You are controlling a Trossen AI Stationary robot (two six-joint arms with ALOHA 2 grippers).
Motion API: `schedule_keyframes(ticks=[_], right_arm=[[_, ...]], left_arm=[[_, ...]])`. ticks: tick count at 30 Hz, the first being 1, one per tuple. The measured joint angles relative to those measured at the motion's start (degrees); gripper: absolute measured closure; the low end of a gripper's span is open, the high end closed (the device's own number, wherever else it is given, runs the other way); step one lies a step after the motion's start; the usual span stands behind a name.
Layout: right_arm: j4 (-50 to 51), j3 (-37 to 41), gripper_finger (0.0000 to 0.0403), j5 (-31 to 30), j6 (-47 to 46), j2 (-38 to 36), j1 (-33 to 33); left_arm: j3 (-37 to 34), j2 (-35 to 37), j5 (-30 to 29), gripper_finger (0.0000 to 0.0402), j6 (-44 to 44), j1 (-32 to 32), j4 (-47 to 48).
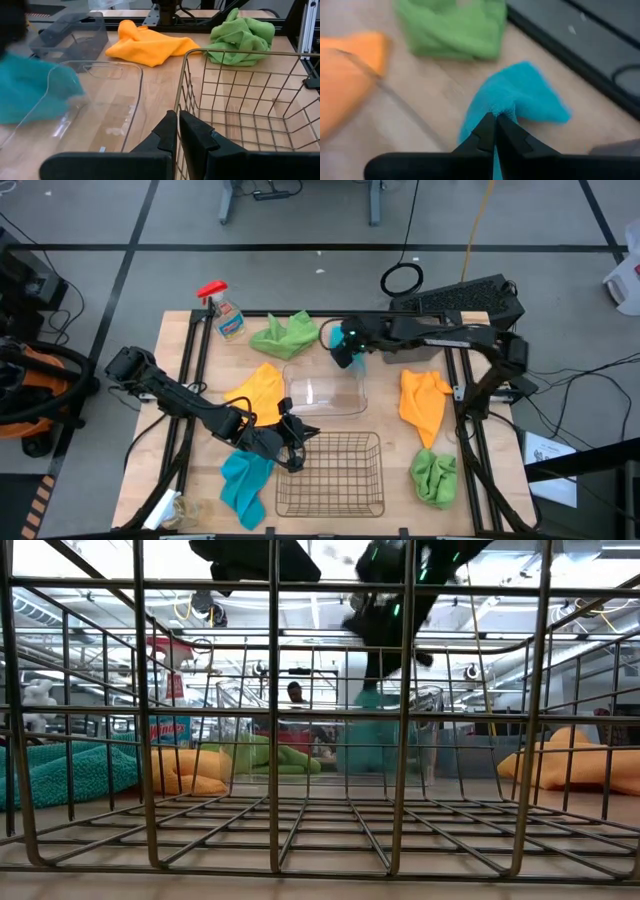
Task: Sort microfiber towel by color & place in baskets
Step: Put the top blue microfiber cloth into the transparent black bin
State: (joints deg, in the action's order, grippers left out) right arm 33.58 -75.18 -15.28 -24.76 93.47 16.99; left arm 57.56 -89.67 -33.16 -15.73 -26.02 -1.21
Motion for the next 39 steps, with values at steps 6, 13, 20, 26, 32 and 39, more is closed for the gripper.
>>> schedule_keyframes(ticks=[6,13,20,26,32,39], right_arm=[[-1.78,-0.07,0.0402,-5.62,1.6,-12.18,-8.35],[-1.12,-0.09,0.0402,-19.31,0.53,-20.51,-23.61],[-0.33,-0.09,0.0403,-28.95,-2.74,-21.04,-37.95],[-1.6,-0.09,0.0403,-37.43,-4.58,-18.71,-46.8],[-6.55,-0.09,0.0403,-39.03,-3.21,-16.51,-50.37],[-13.48,-0.09,0.0402,-39.16,2.61,-14.08,-50.85]], left_arm=[[0.0,0.0,-0.01,0.0373,0.0,0.0,0.0],[0.0,0.0,-0.56,0.0373,-0.11,0.0,-5.33],[0.02,0.0,-0.81,0.0371,6.1,-0.04,-17.24],[0.02,0.02,-0.81,0.0319,10.23,0.07,-26.39],[0.02,0.02,-0.8,0.0201,12.18,0.07,-30.6],[0.04,-0.06,-0.53,0.0074,11.74,0.04,-33.17]])
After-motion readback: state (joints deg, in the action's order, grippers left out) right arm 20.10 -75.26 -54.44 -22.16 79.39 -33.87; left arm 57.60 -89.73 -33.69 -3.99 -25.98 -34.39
